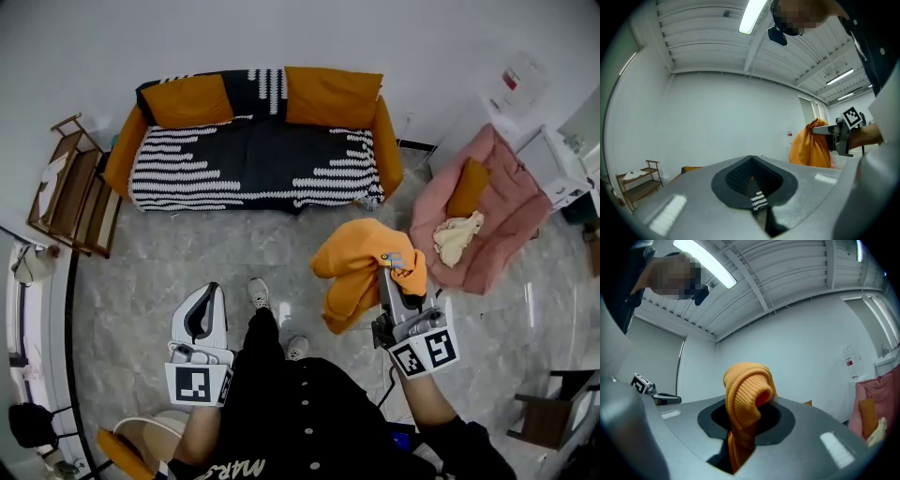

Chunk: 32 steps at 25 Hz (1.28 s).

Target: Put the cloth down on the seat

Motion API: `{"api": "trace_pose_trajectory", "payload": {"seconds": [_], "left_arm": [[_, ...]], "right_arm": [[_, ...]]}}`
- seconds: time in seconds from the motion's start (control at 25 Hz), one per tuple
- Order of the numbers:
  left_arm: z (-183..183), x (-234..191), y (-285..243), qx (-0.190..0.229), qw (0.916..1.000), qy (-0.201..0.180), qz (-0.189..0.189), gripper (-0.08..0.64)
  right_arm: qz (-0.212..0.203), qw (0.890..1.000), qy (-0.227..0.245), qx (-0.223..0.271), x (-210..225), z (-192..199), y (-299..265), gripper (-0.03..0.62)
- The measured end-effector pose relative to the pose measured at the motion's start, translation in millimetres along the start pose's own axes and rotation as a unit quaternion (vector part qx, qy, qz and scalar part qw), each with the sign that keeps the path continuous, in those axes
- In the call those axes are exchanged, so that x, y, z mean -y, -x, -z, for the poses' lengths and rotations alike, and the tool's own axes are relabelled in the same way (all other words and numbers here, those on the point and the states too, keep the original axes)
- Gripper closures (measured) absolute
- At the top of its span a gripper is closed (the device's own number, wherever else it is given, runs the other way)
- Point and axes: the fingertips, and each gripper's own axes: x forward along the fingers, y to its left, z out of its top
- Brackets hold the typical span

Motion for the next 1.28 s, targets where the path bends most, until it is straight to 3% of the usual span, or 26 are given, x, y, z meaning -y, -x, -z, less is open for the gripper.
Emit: {"api": "trace_pose_trajectory", "payload": {"seconds": [0.48, 0.8, 1.28], "left_arm": [[-4, -23, -57, 0.009, 0.9999, 0.001, 0.005, 0.558], [-12, -57, -123, 0.019, 0.9997, 0.003, 0.015, 0.558], [-27, -149, -217, 0.037, 0.9992, 0.005, 0.012, 0.558]], "right_arm": [[-0.001, 1.0, 0.011, -0.002, 20, 0, -52, 0.483], [0.015, 1.0, 0.018, -0.001, 48, -4, -114, 0.483], [0.023, 0.999, 0.029, 0.013, 57, -12, -242, 0.483]]}}
